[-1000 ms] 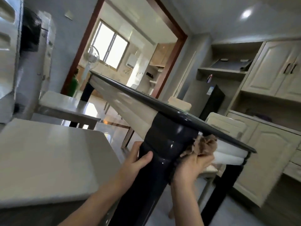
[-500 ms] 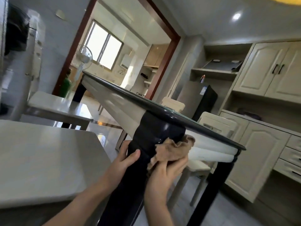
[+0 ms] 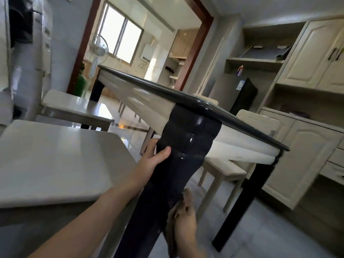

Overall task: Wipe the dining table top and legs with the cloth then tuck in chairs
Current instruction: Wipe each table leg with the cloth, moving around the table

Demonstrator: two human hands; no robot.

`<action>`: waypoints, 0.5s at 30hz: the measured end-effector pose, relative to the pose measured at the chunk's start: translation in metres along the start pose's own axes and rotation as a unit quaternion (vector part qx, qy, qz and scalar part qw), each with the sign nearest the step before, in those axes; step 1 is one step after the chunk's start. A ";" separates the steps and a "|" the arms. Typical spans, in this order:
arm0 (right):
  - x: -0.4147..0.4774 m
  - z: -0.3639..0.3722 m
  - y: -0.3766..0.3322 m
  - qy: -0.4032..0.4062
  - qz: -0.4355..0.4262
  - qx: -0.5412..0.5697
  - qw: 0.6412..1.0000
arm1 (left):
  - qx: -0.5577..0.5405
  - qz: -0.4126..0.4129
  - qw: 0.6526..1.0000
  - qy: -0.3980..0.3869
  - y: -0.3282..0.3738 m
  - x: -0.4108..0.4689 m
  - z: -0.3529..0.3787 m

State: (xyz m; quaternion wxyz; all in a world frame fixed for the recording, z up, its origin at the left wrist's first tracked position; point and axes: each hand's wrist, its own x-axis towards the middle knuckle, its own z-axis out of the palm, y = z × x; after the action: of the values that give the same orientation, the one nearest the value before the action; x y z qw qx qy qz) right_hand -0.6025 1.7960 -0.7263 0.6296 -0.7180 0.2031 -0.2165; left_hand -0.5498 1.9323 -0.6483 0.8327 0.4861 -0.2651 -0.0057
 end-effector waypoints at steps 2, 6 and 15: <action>0.000 -0.019 0.002 -0.064 0.012 -0.212 0.975 | -0.014 -0.007 1.000 -0.001 0.005 -0.004 0.002; 0.011 -0.041 -0.013 -0.026 -0.073 -0.272 0.959 | -0.004 -0.003 1.000 0.008 0.008 -0.004 0.004; -0.011 0.018 -0.100 0.178 -0.249 0.192 0.932 | -0.010 -0.001 1.000 -0.016 0.007 -0.003 0.000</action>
State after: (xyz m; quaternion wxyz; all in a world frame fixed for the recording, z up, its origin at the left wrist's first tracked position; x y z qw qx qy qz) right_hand -0.5997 1.8296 -0.6294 0.6345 -0.5607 0.0814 -0.5257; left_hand -0.5545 1.9372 -0.6437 0.8334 0.4776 -0.2774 -0.0171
